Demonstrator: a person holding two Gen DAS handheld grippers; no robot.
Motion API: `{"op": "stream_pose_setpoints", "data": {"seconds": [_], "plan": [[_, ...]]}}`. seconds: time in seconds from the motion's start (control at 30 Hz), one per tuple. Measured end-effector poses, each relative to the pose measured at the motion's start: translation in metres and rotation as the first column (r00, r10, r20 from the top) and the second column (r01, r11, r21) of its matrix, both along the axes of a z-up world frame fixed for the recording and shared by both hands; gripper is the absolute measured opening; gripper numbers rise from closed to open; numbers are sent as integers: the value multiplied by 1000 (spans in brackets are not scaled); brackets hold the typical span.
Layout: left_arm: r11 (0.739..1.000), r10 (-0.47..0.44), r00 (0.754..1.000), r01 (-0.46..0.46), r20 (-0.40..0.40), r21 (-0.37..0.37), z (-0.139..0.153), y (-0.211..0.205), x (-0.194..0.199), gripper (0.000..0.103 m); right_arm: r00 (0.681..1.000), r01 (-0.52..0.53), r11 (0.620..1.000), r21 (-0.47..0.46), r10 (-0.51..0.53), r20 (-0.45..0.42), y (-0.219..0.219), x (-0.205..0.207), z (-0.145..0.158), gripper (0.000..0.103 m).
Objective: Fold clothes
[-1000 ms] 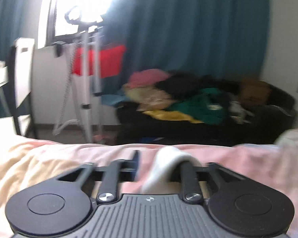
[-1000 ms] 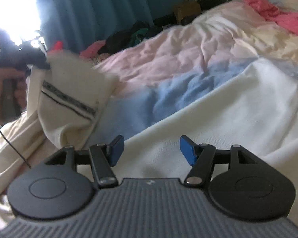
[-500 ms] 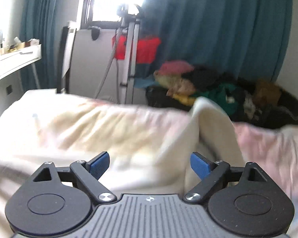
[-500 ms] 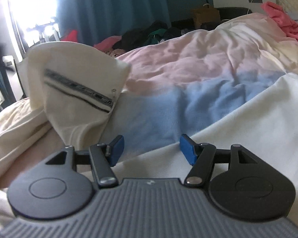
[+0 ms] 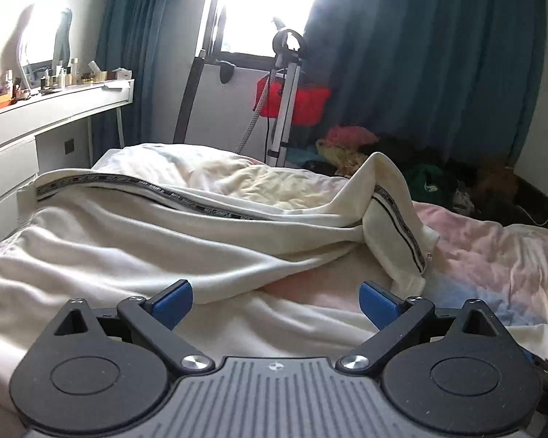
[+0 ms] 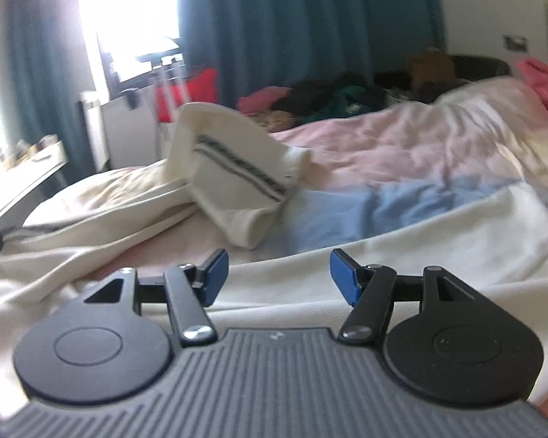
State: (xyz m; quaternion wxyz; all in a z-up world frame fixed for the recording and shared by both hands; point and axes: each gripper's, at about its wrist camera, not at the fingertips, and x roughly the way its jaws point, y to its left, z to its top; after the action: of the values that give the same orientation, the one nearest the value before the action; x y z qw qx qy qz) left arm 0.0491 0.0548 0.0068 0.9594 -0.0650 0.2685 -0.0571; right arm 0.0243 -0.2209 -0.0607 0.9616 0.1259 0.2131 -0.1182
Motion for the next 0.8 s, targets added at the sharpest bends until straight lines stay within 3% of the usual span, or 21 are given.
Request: {"op": "stream_pose_setpoints", "data": {"seconds": [0.13,0.23,0.3,0.37,0.47,0.57,0.67,0.7,0.8], "plan": [[999,-7,1000,8,17,-35,-2,9,-6,99,1000,-19,999,38,19,-2,4,0,-5,63],[999,18,999,-17,30,-38,-2,14,-6,99,1000,22,990,136,-22,3,-5,9,-2,64],[996,10,1000,-10,-6,-88,-8,16,0,99,999,44,973,228,-44,-4,-12,19,-2,65],[989,-7,999,-1,-52,-151,-16,18,7,100,999,42,920,389,-35,-25,-20,38,-7,65],[978,-25,994,2,-107,-208,-28,21,17,101,1000,14,801,598,-22,6,-26,73,-22,65],[972,-22,989,-13,-146,-234,-39,24,27,101,998,-3,669,743,-48,48,-24,111,-47,65],[964,5,985,-51,-174,-261,-49,32,40,101,992,42,556,830,-124,32,-21,144,-75,65],[960,7,983,-59,-186,-274,-53,35,44,101,987,63,536,842,-158,27,-23,153,-79,65],[951,21,977,-84,-213,-296,-67,41,55,101,955,150,544,825,-294,20,-40,173,-76,63]]}}
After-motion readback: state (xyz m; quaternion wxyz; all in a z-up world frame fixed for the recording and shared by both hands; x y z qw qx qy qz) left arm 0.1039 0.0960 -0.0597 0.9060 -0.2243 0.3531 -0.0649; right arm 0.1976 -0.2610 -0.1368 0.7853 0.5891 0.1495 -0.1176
